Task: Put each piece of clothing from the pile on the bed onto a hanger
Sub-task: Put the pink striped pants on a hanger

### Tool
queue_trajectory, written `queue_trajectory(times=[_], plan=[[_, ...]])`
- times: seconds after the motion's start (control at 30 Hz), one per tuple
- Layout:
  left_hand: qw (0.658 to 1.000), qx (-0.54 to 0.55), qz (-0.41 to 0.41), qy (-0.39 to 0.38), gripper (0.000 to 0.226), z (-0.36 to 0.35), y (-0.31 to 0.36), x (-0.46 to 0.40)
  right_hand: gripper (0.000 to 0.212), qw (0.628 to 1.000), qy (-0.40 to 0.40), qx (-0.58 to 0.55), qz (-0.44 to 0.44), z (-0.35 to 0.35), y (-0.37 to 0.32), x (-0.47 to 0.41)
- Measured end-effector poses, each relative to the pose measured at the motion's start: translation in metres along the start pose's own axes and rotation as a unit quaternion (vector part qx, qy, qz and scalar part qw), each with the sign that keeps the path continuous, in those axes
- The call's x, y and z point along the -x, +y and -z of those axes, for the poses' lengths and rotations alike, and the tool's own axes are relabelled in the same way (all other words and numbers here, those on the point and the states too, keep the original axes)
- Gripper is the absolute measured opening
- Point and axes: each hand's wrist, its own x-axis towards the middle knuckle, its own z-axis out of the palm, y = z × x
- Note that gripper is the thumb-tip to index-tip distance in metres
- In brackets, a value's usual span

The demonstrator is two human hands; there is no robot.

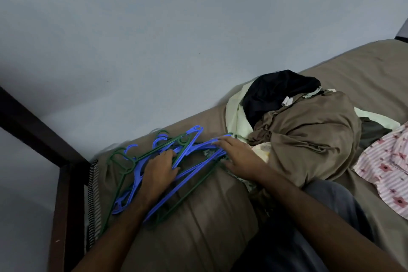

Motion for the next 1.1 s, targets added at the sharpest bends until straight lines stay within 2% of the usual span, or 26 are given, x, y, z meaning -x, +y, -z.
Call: queue_trajectory(times=[0.13, 0.3, 0.47, 0.57, 0.63, 0.73, 0.87, 0.9, 0.97, 1.03, 1.1], plan=[[0.997, 0.041, -0.043, 0.039, 0.037, -0.009, 0.001, 0.010, 0.050, 0.997, -0.023, 0.026, 0.069, -0.014, -0.040, -0.045], [0.994, 0.021, -0.085, 0.060, 0.037, -0.022, -0.004, 0.019, 0.044, 0.980, -0.086, 0.147, 0.104, -0.046, -0.053, -0.067], [0.987, 0.015, -0.102, 0.121, 0.033, -0.031, -0.009, 0.024, 0.031, 0.956, -0.026, 0.241, 0.167, -0.051, -0.050, -0.074], [0.986, 0.028, -0.103, 0.130, 0.032, -0.030, -0.005, 0.025, 0.034, 0.942, 0.003, 0.263, 0.209, -0.044, -0.046, -0.083], [0.985, 0.026, -0.098, 0.141, 0.034, -0.024, -0.004, 0.025, 0.033, 0.936, 0.027, 0.269, 0.225, -0.042, -0.043, -0.087], [0.977, -0.005, -0.073, 0.200, 0.031, -0.005, -0.015, 0.025, 0.023, 0.946, 0.056, 0.229, 0.221, -0.034, -0.038, -0.086], [0.971, -0.063, -0.156, 0.171, 0.030, 0.008, -0.037, 0.024, 0.015, 0.963, 0.027, 0.157, 0.215, -0.020, -0.026, -0.082], [0.972, -0.062, -0.151, 0.170, 0.029, 0.007, -0.039, 0.024, 0.014, 0.966, 0.021, 0.146, 0.210, -0.016, -0.023, -0.081], [0.980, -0.021, -0.077, 0.181, 0.031, 0.004, -0.041, 0.023, 0.007, 0.975, 0.024, 0.113, 0.192, -0.010, -0.017, -0.077], [0.982, 0.077, 0.026, 0.169, 0.043, -0.001, -0.047, 0.019, 0.006, 0.978, 0.052, 0.093, 0.181, -0.003, -0.011, -0.071], [0.969, 0.175, 0.099, 0.146, 0.044, -0.002, -0.054, 0.015, 0.002, 0.979, 0.083, 0.073, 0.174, 0.002, -0.003, -0.063]])
